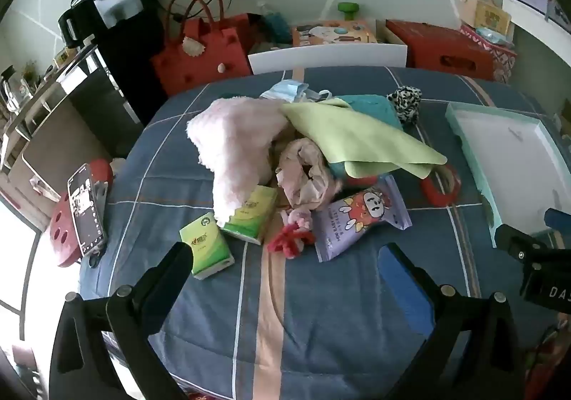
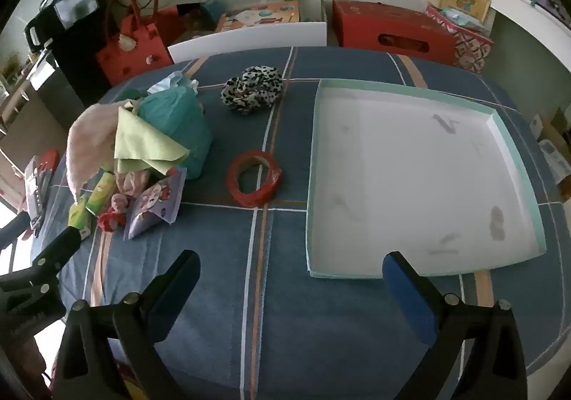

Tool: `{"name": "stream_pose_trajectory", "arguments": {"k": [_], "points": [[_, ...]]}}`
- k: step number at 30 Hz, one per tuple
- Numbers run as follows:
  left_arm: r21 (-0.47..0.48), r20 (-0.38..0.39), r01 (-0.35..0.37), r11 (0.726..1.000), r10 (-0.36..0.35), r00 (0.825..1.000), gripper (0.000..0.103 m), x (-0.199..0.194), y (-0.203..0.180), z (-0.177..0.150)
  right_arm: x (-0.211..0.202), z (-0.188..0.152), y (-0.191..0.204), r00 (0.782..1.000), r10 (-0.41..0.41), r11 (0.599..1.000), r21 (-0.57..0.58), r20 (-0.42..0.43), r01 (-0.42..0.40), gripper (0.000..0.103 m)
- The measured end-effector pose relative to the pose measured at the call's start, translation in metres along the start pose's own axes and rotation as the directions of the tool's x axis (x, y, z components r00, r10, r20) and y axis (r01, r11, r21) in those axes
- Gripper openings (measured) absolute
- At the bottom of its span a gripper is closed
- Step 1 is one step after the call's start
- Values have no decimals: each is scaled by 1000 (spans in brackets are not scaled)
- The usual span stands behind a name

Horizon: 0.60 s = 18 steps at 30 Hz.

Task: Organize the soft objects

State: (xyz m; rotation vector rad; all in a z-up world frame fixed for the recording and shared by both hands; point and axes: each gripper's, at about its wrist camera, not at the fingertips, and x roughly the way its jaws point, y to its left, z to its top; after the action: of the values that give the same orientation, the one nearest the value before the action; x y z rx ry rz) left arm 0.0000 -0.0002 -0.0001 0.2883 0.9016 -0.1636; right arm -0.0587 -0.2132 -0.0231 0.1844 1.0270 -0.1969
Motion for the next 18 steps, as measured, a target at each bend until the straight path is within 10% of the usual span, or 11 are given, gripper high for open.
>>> {"name": "stream_pose_trajectory", "arguments": {"k": [18], "points": [[-20, -35, 15, 1000, -16, 999, 103, 7, 5, -2, 2, 0, 0, 1000, 6, 1000, 1, -3, -6, 103]]}}
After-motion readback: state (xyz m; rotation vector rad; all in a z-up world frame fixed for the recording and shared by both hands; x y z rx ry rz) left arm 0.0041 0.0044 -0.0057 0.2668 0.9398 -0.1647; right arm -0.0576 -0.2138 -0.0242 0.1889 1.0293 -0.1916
